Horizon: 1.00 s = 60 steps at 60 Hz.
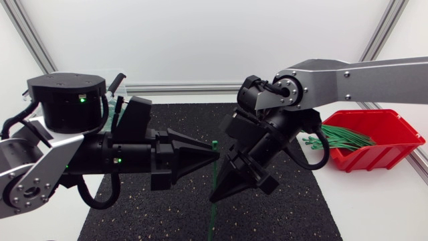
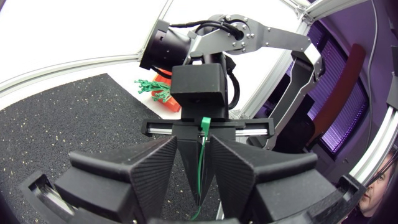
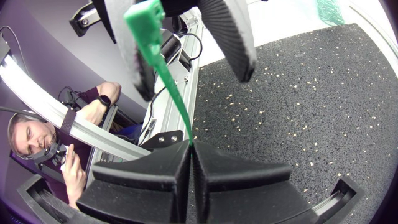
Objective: Take a green cable tie from the red box, thread the tail through the head to close it, then place it in the transparent bin on the left.
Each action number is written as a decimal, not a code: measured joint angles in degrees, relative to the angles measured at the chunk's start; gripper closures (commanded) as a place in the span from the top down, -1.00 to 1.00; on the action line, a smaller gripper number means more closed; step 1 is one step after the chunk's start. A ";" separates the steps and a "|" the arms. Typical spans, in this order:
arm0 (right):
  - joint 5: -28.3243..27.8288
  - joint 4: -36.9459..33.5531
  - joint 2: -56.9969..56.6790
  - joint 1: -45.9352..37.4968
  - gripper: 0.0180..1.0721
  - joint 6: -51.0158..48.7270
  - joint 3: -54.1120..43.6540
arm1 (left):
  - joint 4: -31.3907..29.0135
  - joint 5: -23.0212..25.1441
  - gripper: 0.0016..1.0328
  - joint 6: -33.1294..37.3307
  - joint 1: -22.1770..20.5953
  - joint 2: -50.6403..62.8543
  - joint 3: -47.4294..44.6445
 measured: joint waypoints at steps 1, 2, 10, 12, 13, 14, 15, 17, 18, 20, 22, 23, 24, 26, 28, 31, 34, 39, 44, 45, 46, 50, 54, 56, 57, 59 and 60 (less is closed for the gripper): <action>-0.02 0.00 0.00 0.00 -0.89 -0.04 0.00 | 0.07 -0.02 -0.50 0.00 -0.09 0.00 -0.07; -0.04 0.00 0.00 0.00 -0.89 -0.15 0.00 | 0.07 -0.04 -0.50 0.00 -0.22 0.00 -0.11; -0.17 0.00 0.00 0.00 -0.89 -0.22 0.00 | 0.09 -0.55 -0.53 0.00 -0.48 -0.33 -0.17; -0.17 0.00 0.00 0.00 -0.89 -0.22 0.00 | 0.09 -0.90 -0.53 0.00 -0.48 -0.50 -0.17; -0.17 0.00 0.00 0.00 -0.89 -0.22 0.00 | 0.11 -0.90 -0.53 0.00 -0.48 -0.61 -0.17; -0.20 0.00 0.00 0.00 -0.89 -0.22 0.00 | 0.13 -0.90 -0.53 0.00 -0.48 -0.66 -0.17; -0.20 0.00 0.00 0.00 -0.89 -0.22 0.00 | 0.11 -0.92 -0.53 0.00 -0.46 -0.77 -0.17; -0.20 0.00 0.00 0.00 -0.89 -0.22 0.00 | 0.13 -0.92 -0.53 0.00 -0.48 -0.83 -0.17; -0.22 0.00 0.00 0.00 -0.89 -0.22 0.00 | 0.13 -0.92 -0.54 0.00 -0.46 -0.87 -0.17; -0.33 0.00 0.00 0.00 -0.89 -0.22 0.00 | 0.13 -1.03 -0.61 0.00 -0.46 -0.90 -0.17; -0.35 0.00 0.00 0.00 -0.89 -0.22 0.00 | 0.13 -1.07 -0.65 0.00 -0.46 -0.92 -0.17; -0.35 0.00 0.00 0.00 -0.89 -0.22 0.00 | 0.13 -1.05 -0.67 0.00 -0.46 -0.92 -0.17; -0.37 0.00 0.00 0.00 -0.89 -0.24 0.00 | 0.13 -1.07 -0.69 0.00 -0.46 -0.94 -0.17; -0.42 0.00 0.00 0.00 -0.89 -0.28 0.00 | 0.13 -1.07 -0.73 0.00 -0.48 -0.98 -0.17; -0.52 0.00 0.00 0.00 -0.89 -0.42 0.00 | 0.26 -1.07 -0.76 0.00 -0.48 -1.03 -0.24; -0.61 0.00 0.00 -0.07 -0.89 -0.59 0.00 | 0.57 -1.05 -0.79 0.00 -0.48 -1.05 -0.39; -0.83 0.00 0.00 -0.07 -0.89 -0.70 0.00 | 0.57 -1.09 -0.89 0.00 -0.52 -1.09 -0.55; -0.94 0.00 0.00 -0.04 -0.89 -1.05 0.00 | 0.57 -1.07 -0.92 0.00 -0.63 -1.09 -0.57; -1.01 0.00 0.00 -0.04 -0.89 -1.05 0.00 | 0.55 -1.07 -0.92 0.00 -0.74 -1.11 -0.61; -1.01 0.00 0.00 -0.04 -0.89 -1.05 0.00 | 0.55 -1.09 -0.92 0.00 -0.74 -1.11 -0.61; -1.01 0.00 0.00 -0.04 -0.89 -1.07 0.00 | 0.55 -1.09 -0.92 0.00 -0.81 -1.11 -0.61; -1.01 0.00 0.00 -0.04 -0.89 -1.07 0.00 | 0.55 -1.09 -0.92 0.00 -0.85 -1.14 -0.61; -1.01 0.00 0.00 0.09 -0.89 -1.09 0.00 | 0.55 -1.11 -0.92 0.00 -1.01 -1.14 -0.61; -0.98 0.02 0.00 0.20 -0.89 -1.07 0.00 | 0.52 -1.11 -0.92 0.00 -1.07 -1.14 -0.61; -0.98 0.02 0.02 0.31 -0.89 -1.07 0.00 | 0.52 -1.11 -0.92 0.00 -1.14 -1.14 -0.61; -0.98 0.02 0.07 0.48 -0.89 -1.09 0.00 | 0.50 -1.11 -0.92 0.00 -1.18 -1.14 -0.61; -0.98 0.02 0.07 0.61 -0.89 -1.07 0.00 | 0.50 -1.11 -0.92 0.00 -1.25 -1.14 -0.61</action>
